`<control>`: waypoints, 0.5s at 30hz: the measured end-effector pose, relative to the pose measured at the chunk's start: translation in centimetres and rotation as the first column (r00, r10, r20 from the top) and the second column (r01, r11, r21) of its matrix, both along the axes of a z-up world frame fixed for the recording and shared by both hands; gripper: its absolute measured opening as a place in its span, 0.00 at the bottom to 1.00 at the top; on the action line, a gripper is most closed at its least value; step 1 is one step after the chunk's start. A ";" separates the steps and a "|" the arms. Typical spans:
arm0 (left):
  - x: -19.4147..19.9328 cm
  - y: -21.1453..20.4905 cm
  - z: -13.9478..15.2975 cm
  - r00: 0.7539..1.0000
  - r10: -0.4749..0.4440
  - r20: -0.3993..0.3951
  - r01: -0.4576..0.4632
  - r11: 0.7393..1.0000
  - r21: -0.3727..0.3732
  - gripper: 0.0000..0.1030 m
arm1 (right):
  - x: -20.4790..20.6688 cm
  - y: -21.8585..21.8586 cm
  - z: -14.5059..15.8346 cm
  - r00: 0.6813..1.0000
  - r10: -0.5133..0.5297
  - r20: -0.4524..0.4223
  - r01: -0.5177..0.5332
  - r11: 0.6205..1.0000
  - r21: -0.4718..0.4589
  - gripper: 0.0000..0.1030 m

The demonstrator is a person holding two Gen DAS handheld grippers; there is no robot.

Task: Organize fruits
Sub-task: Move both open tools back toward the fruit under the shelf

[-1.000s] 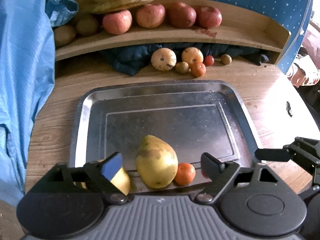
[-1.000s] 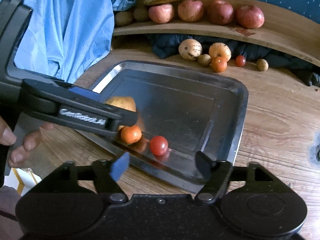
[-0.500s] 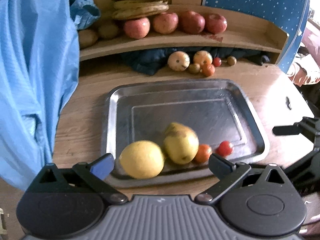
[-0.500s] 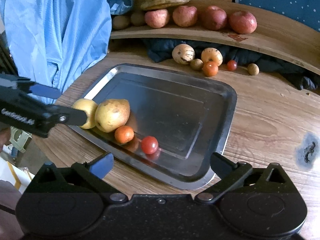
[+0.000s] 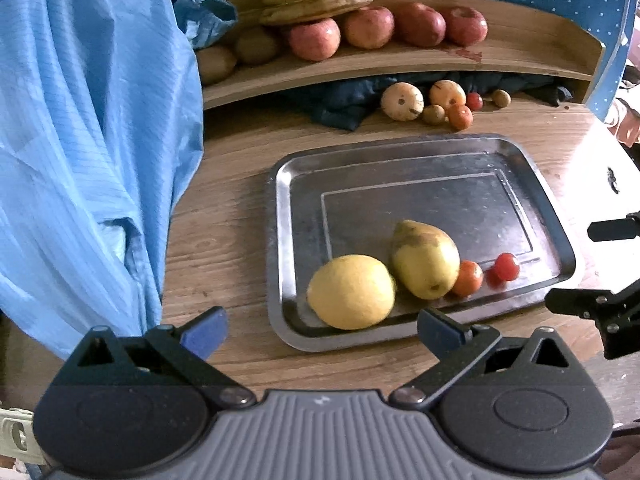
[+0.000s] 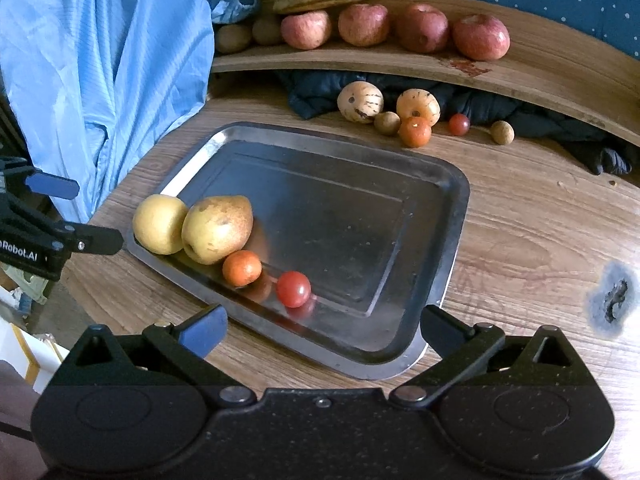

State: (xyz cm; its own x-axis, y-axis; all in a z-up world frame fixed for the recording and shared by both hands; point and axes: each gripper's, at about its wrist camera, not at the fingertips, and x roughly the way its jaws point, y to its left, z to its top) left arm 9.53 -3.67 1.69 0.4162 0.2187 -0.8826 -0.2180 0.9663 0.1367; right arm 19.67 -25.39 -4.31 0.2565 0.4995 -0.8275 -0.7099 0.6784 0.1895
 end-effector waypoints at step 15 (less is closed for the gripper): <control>5.6 1.5 0.0 0.994 -0.110 0.014 0.109 0.993 0.039 1.00 | 2.7 2.2 0.6 0.998 -0.061 0.022 0.062 0.998 -0.026 0.99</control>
State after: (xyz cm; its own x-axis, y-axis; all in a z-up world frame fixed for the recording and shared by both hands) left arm 15.12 -2.17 1.65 0.4535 0.2047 -0.8674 -0.1138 0.9786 0.1714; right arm 22.35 -23.18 -3.75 0.3033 0.4599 -0.8346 -0.6702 0.7255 0.1563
